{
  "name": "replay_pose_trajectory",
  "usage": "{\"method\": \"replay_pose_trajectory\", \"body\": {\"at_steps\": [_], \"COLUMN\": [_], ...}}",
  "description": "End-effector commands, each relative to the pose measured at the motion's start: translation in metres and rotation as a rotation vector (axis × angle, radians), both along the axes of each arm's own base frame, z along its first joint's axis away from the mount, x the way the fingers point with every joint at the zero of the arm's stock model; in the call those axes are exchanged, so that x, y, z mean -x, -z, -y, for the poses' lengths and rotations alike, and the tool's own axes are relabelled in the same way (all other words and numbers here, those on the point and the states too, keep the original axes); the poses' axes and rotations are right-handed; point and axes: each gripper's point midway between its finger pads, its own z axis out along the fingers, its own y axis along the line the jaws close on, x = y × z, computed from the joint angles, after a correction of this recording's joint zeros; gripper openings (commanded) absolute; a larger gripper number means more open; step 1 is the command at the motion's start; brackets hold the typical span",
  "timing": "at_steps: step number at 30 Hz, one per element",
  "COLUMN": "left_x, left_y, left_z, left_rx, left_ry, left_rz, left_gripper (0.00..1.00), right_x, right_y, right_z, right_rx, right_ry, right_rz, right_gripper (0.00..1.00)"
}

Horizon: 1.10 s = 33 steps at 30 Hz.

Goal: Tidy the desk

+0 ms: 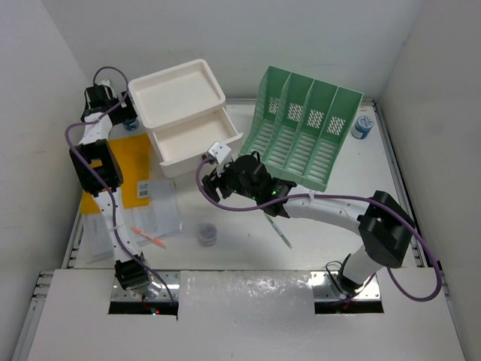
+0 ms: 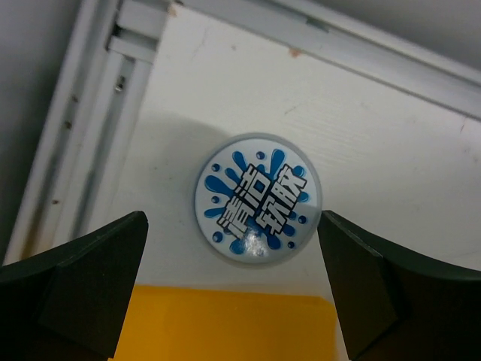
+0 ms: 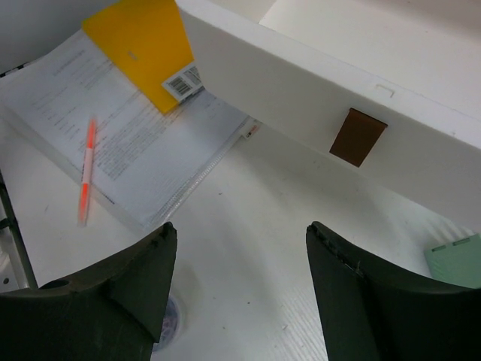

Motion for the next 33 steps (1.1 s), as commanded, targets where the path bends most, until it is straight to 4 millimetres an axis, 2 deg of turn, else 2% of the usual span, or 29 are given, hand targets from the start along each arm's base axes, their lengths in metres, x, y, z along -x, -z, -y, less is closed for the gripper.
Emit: {"method": "replay_pose_trajectory", "body": {"at_steps": [1,4,7,11,15,18,19,21,22,24,25,26,27,29,30,32,33], "left_x": [-0.013,-0.016,-0.025,-0.038,-0.044,-0.044,-0.043,-0.040,-0.038,-0.033,-0.031,-0.026,-0.021,-0.014,-0.011,0.001,0.011], "left_y": [0.006,0.016,0.012,0.005,0.010,0.020,0.022,0.025,0.027,0.025,0.024,0.026,0.014,-0.001,-0.028,-0.054,-0.085], "left_z": [0.002,0.003,-0.007,-0.003,0.005,0.008,0.009,0.010,0.012,0.012,0.011,0.009,0.005,-0.004,-0.008,-0.024,-0.038], "left_rx": [-0.040,-0.057,-0.081,-0.082,-0.069,-0.061,-0.061,-0.063,-0.061,-0.072,-0.077,-0.106,-0.122,-0.156,-0.169,-0.148,-0.133], "left_ry": [0.006,-0.012,-0.051,-0.026,0.005,0.023,0.030,0.039,0.046,0.056,0.048,0.058,0.048,0.028,0.017,-0.015,-0.035], "left_rz": [0.020,0.014,0.062,0.126,0.146,0.135,0.130,0.117,0.107,0.094,0.086,0.065,0.060,0.052,0.084,0.109,0.148], "left_gripper": [0.93,0.93,0.93,0.93,0.91,0.76,0.67,0.58,0.49,0.37,0.19,0.08,0.00,0.00,0.00,0.00,0.00], "right_x": [-0.002,-0.003,-0.001,0.000,-0.001,-0.001,-0.001,-0.001,-0.001,0.000,0.000,0.001,0.002,0.003,0.003,0.002,0.003], "right_y": [-0.029,-0.028,-0.025,-0.020,-0.018,-0.018,-0.020,-0.021,-0.022,-0.024,-0.024,-0.024,-0.026,-0.027,-0.029,-0.029,-0.026], "right_z": [-0.010,-0.012,-0.014,-0.012,-0.010,-0.010,-0.010,-0.010,-0.011,-0.010,-0.009,-0.009,-0.007,-0.004,-0.002,0.008,0.012], "right_rx": [-0.040,-0.027,-0.016,0.002,0.015,0.018,0.015,0.015,0.014,0.010,0.010,0.009,0.003,-0.004,-0.012,-0.012,-0.010], "right_ry": [-0.001,-0.008,-0.012,-0.008,-0.001,-0.001,-0.001,-0.003,-0.004,-0.002,-0.004,-0.002,0.001,0.008,0.018,0.048,0.059], "right_rz": [0.054,0.058,0.055,0.051,0.051,0.051,0.054,0.056,0.058,0.062,0.061,0.061,0.066,0.072,0.076,0.084,0.084], "right_gripper": [0.68,0.68,0.69,0.69,0.69,0.69,0.69,0.69,0.69,0.69,0.69,0.69,0.69,0.69,0.69,0.69,0.69]}}
